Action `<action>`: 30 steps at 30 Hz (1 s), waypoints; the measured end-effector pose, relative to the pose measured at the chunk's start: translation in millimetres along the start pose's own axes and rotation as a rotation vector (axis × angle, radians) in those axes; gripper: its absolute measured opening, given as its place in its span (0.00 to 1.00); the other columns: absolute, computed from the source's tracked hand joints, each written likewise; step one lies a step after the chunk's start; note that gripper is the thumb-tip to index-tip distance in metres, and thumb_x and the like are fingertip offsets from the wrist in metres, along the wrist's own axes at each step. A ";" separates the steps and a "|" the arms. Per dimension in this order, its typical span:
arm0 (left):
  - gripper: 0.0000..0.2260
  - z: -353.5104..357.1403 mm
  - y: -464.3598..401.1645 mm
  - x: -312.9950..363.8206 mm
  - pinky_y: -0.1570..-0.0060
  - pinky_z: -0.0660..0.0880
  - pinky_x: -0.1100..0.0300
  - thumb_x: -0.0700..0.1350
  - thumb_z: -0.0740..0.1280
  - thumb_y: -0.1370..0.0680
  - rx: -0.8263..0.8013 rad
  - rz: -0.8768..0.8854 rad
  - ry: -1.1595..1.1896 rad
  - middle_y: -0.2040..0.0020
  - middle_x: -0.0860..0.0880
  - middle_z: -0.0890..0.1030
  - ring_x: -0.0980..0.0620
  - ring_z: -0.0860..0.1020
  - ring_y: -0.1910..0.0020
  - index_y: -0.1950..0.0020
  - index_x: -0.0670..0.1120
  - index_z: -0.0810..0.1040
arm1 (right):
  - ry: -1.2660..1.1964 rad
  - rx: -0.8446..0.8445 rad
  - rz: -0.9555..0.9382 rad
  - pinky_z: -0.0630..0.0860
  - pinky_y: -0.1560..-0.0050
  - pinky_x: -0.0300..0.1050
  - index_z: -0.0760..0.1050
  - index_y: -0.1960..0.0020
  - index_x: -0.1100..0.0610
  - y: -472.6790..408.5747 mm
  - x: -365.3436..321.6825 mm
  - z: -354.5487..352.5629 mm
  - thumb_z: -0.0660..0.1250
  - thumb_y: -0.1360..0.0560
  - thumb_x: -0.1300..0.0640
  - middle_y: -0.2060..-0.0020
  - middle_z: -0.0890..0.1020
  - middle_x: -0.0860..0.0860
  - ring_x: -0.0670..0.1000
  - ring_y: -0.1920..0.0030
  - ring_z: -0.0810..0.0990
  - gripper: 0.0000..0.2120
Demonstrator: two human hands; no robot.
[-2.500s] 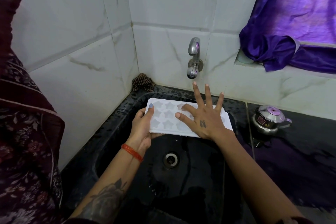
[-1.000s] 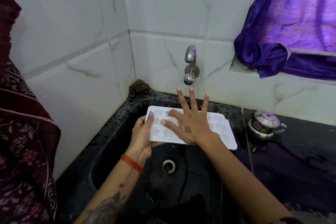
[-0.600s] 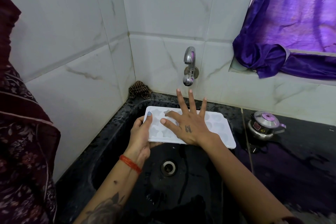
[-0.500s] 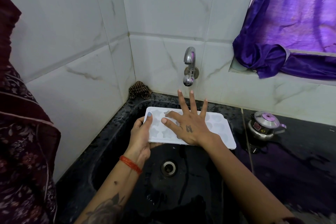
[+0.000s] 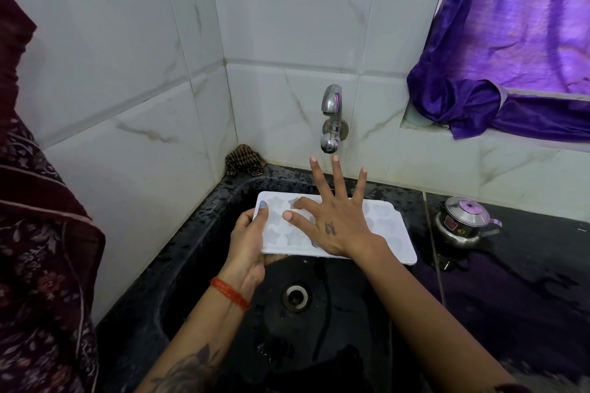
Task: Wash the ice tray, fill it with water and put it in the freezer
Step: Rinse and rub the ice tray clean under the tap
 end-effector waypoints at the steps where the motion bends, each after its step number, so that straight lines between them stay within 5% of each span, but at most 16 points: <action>1: 0.07 -0.2 -0.4 0.6 0.71 0.80 0.54 0.52 0.62 0.21 0.001 0.006 -0.003 0.55 0.48 0.82 0.49 0.81 0.59 0.52 0.49 0.73 | -0.032 -0.017 0.001 0.22 0.38 0.69 0.71 0.38 0.35 -0.8 -0.1 2.2 0.33 0.33 0.25 0.26 0.30 0.47 0.56 0.30 0.21 0.38; 9: 0.08 -0.5 0.0 1.7 0.67 0.80 0.53 0.54 0.63 0.22 0.005 0.021 0.011 0.55 0.48 0.81 0.49 0.81 0.59 0.51 0.49 0.73 | -0.103 0.070 -0.071 0.26 0.35 0.69 0.69 0.40 0.40 -4.7 -13.7 -8.8 0.37 0.31 0.28 0.25 0.33 0.47 0.55 0.27 0.25 0.32; 14: 0.10 0.9 1.7 1.1 0.70 0.80 0.55 0.55 0.62 0.22 0.007 0.015 -0.005 0.56 0.48 0.81 0.50 0.81 0.60 0.52 0.49 0.74 | -0.116 0.008 -0.058 0.25 0.35 0.70 0.71 0.42 0.38 -10.0 -17.1 -3.8 0.34 0.30 0.29 0.25 0.32 0.47 0.55 0.28 0.25 0.33; 18: 0.09 0.7 2.4 1.6 0.72 0.80 0.55 0.54 0.63 0.21 0.008 0.009 -0.012 0.56 0.49 0.81 0.50 0.80 0.60 0.53 0.49 0.74 | -0.107 -0.087 -0.049 0.24 0.36 0.68 0.70 0.36 0.36 -10.6 -20.5 2.0 0.41 0.23 0.33 0.25 0.31 0.46 0.55 0.28 0.24 0.25; 25: 0.08 1.0 5.1 0.5 0.75 0.79 0.57 0.53 0.62 0.21 -0.001 0.000 -0.018 0.56 0.48 0.81 0.50 0.80 0.60 0.52 0.49 0.74 | -0.188 -0.197 -0.020 0.23 0.35 0.67 0.66 0.30 0.38 -13.3 -18.7 8.3 0.42 0.23 0.33 0.26 0.30 0.44 0.53 0.29 0.23 0.27; 30: 0.08 2.8 5.9 -2.0 0.72 0.78 0.57 0.52 0.62 0.21 -0.010 -0.007 -0.035 0.55 0.48 0.82 0.50 0.81 0.60 0.52 0.49 0.74 | -0.038 -0.115 -0.057 0.25 0.35 0.69 0.69 0.34 0.36 -17.5 -18.7 0.5 0.41 0.25 0.31 0.25 0.32 0.46 0.55 0.28 0.25 0.28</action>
Point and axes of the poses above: each hand's wrist, its own y-axis away from the middle knuckle, its own z-axis out of the palm, x = y × z, the point moved 8 cm from there along -y, towards the middle knuckle
